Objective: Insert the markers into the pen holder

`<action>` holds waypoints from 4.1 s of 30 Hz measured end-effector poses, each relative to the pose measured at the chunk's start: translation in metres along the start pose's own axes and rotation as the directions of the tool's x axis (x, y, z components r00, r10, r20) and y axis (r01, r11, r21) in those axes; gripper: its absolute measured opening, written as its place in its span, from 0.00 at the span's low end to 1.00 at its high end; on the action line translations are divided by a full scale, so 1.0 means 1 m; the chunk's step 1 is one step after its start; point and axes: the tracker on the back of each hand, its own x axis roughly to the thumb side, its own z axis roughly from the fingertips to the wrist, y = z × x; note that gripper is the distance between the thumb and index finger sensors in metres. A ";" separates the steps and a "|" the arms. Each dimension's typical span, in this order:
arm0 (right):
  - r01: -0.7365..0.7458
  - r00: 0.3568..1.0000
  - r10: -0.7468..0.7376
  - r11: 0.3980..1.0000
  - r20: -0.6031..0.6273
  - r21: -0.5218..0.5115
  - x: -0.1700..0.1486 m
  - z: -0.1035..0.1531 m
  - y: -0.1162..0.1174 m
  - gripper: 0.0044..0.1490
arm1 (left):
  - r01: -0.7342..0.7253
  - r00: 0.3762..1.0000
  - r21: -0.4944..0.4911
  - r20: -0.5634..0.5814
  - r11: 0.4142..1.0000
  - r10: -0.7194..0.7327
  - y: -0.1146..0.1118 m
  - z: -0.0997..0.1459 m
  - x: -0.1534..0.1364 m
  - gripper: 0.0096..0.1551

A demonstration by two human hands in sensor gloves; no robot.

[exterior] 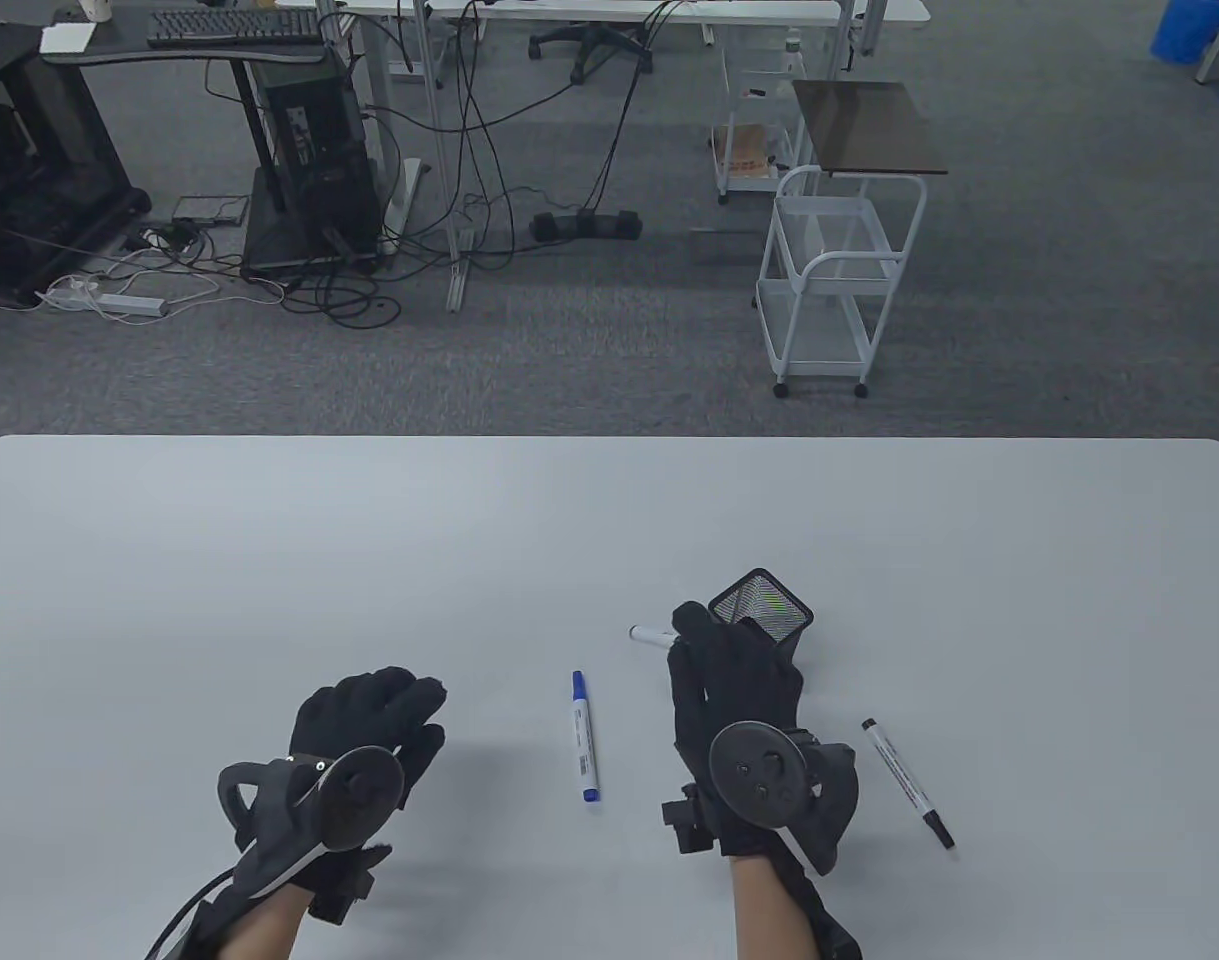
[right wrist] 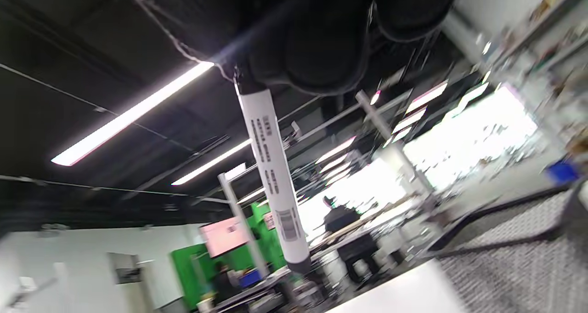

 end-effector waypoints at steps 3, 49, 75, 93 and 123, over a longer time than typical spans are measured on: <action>-0.118 0.992 0.116 0.992 -0.044 -0.044 -0.006 -0.001 0.005 0.27 | 0.001 1.000 -0.037 -0.018 0.999 -0.001 -0.002 -0.001 -0.003 0.30; -0.307 0.951 0.308 0.949 0.002 -0.079 0.030 0.001 -0.003 0.47 | 0.075 0.997 -0.077 -0.023 0.994 -0.077 -0.018 -0.003 0.003 0.35; -0.189 0.961 0.277 0.701 -0.017 0.688 0.057 0.042 0.129 0.46 | 0.065 0.997 -0.071 -0.032 0.995 -0.068 -0.015 -0.001 0.001 0.35; -0.303 0.908 0.418 0.588 0.039 0.750 0.054 0.058 0.158 0.44 | 0.083 0.996 -0.075 -0.034 0.994 -0.086 -0.015 -0.001 0.003 0.34; -0.174 0.954 0.293 0.723 -0.069 0.669 0.052 0.034 0.119 0.32 | 0.076 0.996 -0.083 -0.035 0.994 -0.079 -0.015 -0.002 0.005 0.34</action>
